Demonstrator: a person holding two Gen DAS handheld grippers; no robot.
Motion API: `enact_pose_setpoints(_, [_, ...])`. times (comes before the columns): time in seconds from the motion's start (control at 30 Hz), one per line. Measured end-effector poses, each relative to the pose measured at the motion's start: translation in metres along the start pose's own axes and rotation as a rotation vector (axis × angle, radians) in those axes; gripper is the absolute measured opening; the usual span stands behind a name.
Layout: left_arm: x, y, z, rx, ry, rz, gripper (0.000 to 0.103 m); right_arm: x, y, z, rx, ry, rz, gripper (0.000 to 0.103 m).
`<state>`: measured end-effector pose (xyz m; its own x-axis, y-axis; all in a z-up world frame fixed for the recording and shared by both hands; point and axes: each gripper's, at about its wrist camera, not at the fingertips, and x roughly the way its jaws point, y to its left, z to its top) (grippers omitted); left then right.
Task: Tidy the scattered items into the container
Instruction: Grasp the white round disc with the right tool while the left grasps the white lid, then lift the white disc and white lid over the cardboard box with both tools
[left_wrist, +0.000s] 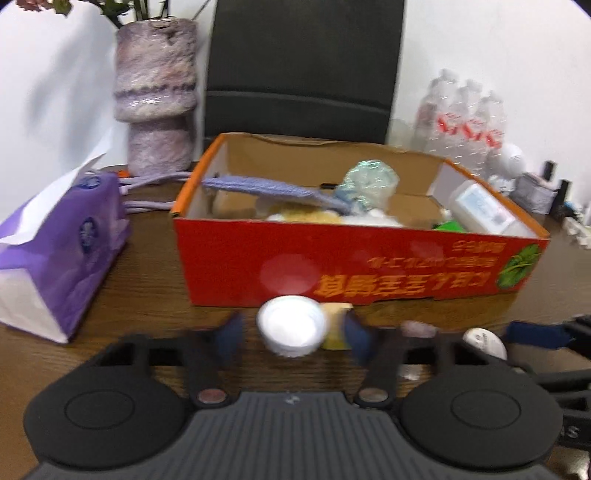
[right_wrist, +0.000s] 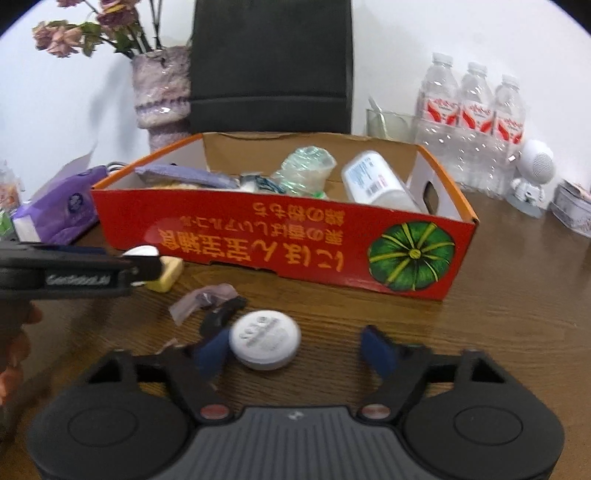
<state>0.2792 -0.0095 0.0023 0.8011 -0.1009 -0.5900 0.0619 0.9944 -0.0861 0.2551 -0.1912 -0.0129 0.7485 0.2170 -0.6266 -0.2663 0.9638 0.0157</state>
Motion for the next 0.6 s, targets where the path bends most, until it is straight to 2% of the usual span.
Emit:
enact_pose_setpoints(0.07, [-0.003,0.001,-0.003,0.006,-0.002,0.006,0.041,-0.003,0.001,0.0,-0.007,-0.005,0.011,0.038])
enact_pose_setpoints(0.27, [-0.011,0.01,-0.003,-0.052,-0.012,-0.021,0.04,-0.008,-0.001,-0.002,-0.007,-0.014,0.006,0.038])
enact_pose_setpoints(0.6, [-0.031,0.004,-0.002,-0.015,-0.07,-0.008,0.04,-0.019,-0.004,0.0,0.007,-0.059,0.011,0.038])
